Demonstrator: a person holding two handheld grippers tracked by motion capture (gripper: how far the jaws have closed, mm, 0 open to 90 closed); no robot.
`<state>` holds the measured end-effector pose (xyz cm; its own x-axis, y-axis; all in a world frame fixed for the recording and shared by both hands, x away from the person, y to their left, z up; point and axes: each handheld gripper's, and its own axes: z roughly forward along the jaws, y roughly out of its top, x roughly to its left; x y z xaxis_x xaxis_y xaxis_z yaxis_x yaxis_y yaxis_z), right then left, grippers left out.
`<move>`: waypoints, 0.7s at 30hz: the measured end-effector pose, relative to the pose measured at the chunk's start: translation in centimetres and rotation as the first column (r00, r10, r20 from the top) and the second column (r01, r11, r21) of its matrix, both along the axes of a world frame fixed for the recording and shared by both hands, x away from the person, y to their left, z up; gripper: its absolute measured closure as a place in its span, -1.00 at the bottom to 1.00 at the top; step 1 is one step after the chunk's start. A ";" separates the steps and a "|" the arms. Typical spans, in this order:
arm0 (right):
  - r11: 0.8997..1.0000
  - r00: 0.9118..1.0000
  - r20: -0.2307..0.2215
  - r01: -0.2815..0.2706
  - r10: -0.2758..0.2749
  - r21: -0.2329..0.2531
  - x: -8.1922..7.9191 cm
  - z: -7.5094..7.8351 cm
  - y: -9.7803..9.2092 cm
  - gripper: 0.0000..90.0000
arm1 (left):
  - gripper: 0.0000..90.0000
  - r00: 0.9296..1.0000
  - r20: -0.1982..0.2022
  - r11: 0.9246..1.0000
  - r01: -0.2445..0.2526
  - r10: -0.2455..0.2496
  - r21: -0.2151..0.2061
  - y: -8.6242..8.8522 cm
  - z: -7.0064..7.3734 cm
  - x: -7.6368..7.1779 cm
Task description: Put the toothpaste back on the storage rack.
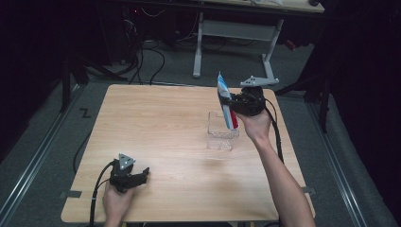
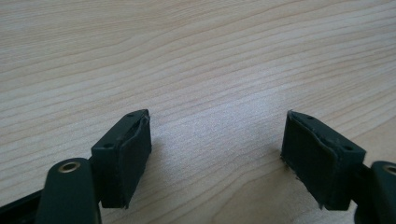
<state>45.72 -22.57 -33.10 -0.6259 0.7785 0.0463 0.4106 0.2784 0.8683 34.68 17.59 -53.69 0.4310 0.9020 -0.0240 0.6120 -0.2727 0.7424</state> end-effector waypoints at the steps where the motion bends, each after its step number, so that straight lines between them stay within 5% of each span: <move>1: 1.000 1.000 0.002 0.002 -0.002 -0.003 0.1 -0.1 0.1 0.56 | -0.45 1.000 0.000 1.000 0.000 0.000 0.000 0.0 0.0 0.0; 21: 0.999 0.999 -0.019 0.038 -0.038 -0.023 1.8 -1.5 0.5 0.56 | -0.46 1.000 -0.002 1.000 0.002 -0.002 -0.003 0.1 0.0 0.0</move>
